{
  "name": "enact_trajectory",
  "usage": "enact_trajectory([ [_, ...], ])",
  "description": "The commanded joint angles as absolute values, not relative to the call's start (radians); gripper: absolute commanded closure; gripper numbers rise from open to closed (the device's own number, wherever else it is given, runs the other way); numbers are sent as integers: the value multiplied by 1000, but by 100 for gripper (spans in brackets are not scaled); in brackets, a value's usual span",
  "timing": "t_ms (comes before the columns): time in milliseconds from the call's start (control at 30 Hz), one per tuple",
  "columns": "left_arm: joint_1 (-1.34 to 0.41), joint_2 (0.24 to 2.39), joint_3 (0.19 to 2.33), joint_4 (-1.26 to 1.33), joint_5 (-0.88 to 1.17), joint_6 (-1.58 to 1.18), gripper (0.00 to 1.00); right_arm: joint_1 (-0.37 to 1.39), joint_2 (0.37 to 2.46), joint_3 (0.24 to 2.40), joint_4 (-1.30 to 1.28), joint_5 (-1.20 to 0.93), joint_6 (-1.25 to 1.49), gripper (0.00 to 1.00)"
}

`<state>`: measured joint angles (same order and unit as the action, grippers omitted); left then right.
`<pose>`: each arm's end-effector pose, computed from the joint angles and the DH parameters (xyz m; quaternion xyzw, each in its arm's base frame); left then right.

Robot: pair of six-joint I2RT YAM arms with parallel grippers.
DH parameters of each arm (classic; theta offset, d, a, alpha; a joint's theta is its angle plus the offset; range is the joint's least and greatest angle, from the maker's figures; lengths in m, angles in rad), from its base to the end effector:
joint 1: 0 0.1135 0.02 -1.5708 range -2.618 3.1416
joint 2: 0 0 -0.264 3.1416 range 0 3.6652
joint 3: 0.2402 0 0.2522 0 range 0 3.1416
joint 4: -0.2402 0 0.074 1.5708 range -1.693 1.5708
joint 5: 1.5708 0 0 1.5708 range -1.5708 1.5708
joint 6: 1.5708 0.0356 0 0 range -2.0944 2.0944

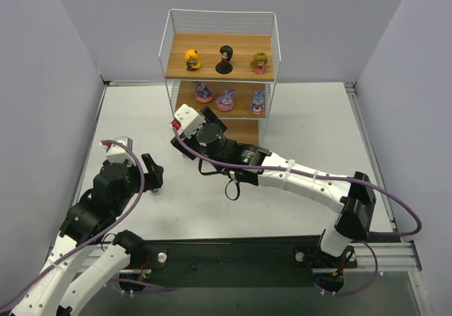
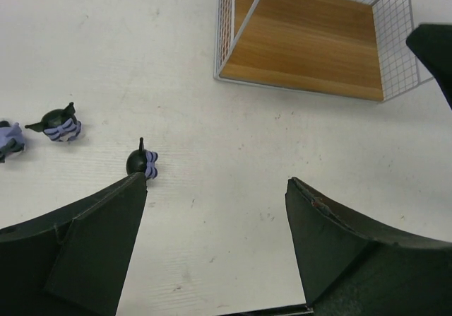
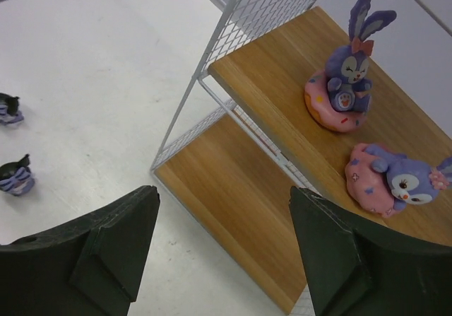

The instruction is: Place and organize the plastic toys onto the shelf

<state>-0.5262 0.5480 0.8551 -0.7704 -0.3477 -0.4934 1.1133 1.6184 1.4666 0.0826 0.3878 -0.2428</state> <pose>0.0979 -0.0428 0.3343 -0.0772 0.8391 -0.1243 0.5239 0.1846 0.3444 0.3921 -0.3477 0.6412 0.1545 0.6664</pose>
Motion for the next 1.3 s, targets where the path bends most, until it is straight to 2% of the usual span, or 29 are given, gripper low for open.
enact_trajectory([
  [0,-518,519,802,-759,-302,-480,10,1111,1646,1520,279,498,-340,25],
  [167,-515,476,788,-738,-310,-465,10,1083,1671,1571,310,483,-359,27],
  [433,-514,431,781,-750,-359,-479,10,1017,1686,1617,204,410,-230,29],
  [633,-512,436,779,-747,-353,-474,10,1011,1715,1611,192,442,-199,32],
  [1267,-511,410,776,-750,-362,-472,10,971,1893,1700,334,531,-250,25],
])
